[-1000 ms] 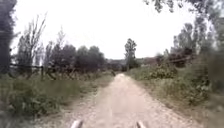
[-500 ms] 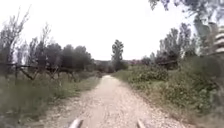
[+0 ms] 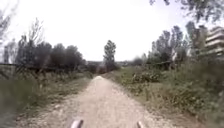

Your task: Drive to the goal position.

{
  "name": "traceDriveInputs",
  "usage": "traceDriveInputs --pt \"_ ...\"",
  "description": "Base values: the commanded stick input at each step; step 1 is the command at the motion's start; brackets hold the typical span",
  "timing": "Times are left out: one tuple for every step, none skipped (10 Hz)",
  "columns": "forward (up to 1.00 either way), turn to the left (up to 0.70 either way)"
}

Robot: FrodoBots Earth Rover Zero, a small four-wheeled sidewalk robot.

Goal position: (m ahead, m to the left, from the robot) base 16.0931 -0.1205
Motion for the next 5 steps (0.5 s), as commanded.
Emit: traceDriveInputs --pt "0.85 0.00" --pt "0.85 0.00" --pt "0.85 0.00" --pt "0.85 0.00" --pt "0.85 0.00"
